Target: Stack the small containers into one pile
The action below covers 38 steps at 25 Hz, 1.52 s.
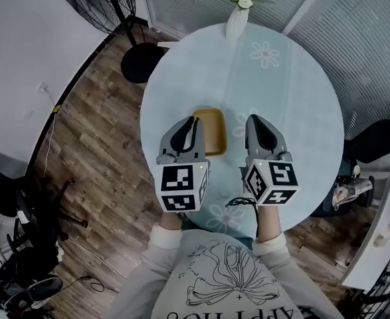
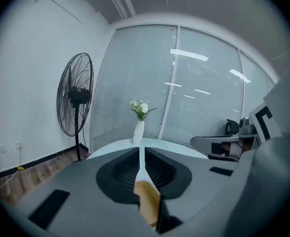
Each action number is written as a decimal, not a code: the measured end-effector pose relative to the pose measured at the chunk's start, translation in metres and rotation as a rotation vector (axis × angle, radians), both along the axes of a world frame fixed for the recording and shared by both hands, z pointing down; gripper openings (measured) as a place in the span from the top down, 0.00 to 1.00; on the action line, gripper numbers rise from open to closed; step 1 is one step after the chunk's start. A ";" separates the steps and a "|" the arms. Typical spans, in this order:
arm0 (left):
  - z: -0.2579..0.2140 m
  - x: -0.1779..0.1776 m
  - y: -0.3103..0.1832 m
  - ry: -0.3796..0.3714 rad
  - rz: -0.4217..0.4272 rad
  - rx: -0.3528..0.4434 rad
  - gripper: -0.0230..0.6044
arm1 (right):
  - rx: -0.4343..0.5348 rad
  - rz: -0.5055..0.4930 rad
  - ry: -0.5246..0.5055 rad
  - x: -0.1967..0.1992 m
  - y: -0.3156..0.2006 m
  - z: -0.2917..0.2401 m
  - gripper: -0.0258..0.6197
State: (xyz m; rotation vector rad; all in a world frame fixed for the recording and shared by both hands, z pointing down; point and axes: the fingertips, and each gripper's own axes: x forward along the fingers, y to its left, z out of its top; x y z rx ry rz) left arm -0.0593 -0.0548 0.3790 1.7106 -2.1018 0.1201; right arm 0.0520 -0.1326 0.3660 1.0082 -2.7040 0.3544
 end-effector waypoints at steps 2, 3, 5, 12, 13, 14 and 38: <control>-0.018 0.004 -0.004 -0.039 0.013 0.035 0.91 | 0.058 0.026 -0.013 0.009 -0.002 -0.019 0.94; -0.026 0.006 -0.006 -0.053 0.021 0.051 0.91 | 0.080 0.040 -0.021 0.014 -0.002 -0.027 0.94; -0.041 0.011 -0.007 -0.075 0.035 0.078 0.92 | 0.111 0.062 -0.038 0.023 -0.001 -0.041 0.94; -0.082 0.022 -0.003 -0.136 0.066 0.156 0.94 | 0.163 0.110 -0.103 0.041 0.004 -0.079 0.94; -0.087 0.023 -0.001 -0.144 0.065 0.166 0.94 | 0.167 0.113 -0.115 0.042 0.006 -0.084 0.94; -0.093 0.024 0.000 -0.151 0.065 0.176 0.94 | 0.171 0.115 -0.126 0.043 0.008 -0.089 0.94; -0.131 0.025 0.025 -0.198 0.045 0.231 0.94 | 0.192 0.111 -0.169 0.047 0.027 -0.113 0.94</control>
